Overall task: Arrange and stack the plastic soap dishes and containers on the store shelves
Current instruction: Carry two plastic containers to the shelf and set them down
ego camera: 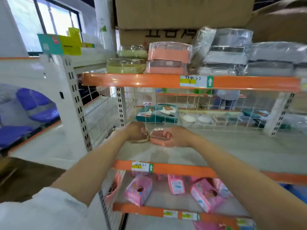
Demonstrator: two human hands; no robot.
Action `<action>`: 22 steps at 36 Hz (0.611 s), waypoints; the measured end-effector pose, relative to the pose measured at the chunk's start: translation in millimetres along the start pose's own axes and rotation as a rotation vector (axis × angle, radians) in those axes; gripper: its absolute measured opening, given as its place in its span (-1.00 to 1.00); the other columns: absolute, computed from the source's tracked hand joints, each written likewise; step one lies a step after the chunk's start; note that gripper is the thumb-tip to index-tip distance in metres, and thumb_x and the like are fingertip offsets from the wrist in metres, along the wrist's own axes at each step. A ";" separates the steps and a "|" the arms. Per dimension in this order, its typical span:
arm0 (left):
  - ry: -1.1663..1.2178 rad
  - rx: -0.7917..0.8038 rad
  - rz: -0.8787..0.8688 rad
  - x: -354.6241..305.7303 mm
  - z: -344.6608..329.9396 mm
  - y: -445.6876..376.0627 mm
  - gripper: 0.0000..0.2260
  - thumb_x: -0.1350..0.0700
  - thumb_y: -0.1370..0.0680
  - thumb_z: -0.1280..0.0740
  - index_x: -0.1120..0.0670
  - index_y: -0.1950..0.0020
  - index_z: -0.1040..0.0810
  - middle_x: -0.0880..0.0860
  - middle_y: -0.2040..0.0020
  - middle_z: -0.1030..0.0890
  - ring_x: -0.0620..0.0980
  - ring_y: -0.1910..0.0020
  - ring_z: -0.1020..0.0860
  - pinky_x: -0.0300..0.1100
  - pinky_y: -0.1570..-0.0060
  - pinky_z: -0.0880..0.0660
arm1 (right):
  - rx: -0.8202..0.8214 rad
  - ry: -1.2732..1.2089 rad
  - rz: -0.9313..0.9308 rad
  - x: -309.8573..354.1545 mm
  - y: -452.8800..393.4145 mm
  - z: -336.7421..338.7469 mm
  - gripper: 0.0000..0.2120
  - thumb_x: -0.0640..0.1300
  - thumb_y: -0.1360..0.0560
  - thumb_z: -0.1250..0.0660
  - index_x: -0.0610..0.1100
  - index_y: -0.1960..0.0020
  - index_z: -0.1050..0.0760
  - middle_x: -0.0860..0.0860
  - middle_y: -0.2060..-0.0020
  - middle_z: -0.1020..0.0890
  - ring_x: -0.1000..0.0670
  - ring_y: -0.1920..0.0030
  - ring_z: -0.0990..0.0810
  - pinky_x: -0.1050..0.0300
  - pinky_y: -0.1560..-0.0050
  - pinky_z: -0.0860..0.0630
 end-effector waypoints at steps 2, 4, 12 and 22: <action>0.062 -0.047 -0.019 -10.6 18.8 19.3 -0.78 0.02 -0.54 -0.33 0.10 -0.10 -0.57 0.07 -0.15 -0.58 0.00 -0.08 -0.51 -0.19 -0.07 -0.39 | -0.019 0.022 0.014 9.8 17.5 6.7 -0.67 -0.05 -0.52 -0.34 -0.08 -0.26 -0.45 0.05 0.00 -0.51 0.06 0.03 -0.46 0.19 -0.05 -0.42; 0.096 -0.091 -0.039 -21.7 40.9 39.1 -0.76 0.03 -0.54 -0.34 0.12 -0.14 -0.55 0.08 -0.11 -0.59 0.01 -0.05 -0.52 -0.19 -0.02 -0.41 | -0.048 0.046 0.018 19.1 34.6 16.1 -0.62 0.01 -0.51 -0.34 -0.14 -0.27 -0.45 0.02 -0.07 -0.55 0.02 -0.02 -0.49 0.15 -0.11 -0.46; 0.119 -0.256 -0.123 -56.2 122.3 96.7 -0.79 0.06 -0.56 -0.32 0.15 -0.12 -0.53 0.02 0.04 -0.54 -0.09 0.10 -0.48 -0.39 0.27 -0.32 | -0.166 0.098 0.094 61.6 79.4 71.1 -0.60 -0.02 -0.48 -0.40 -0.14 -0.26 -0.44 -0.04 -0.08 -0.57 -0.05 -0.06 -0.55 0.04 -0.15 -0.49; 0.059 -0.426 -0.173 -81.4 206.5 121.3 -0.77 0.04 -0.54 -0.34 0.16 -0.09 -0.54 0.06 0.02 -0.57 -0.03 0.08 -0.50 -0.18 0.05 -0.45 | -0.338 0.161 0.180 96.1 105.6 148.6 -0.61 -0.04 -0.49 -0.40 -0.15 -0.26 -0.43 0.01 -0.01 -0.53 -0.02 -0.05 -0.54 0.12 -0.09 -0.49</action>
Point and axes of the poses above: each hand's wrist, its own y-axis away from the middle knuckle, its own z-axis out of the back of the hand, x = y × z, the point moved 10 cm from there along -y, towards the middle knuckle
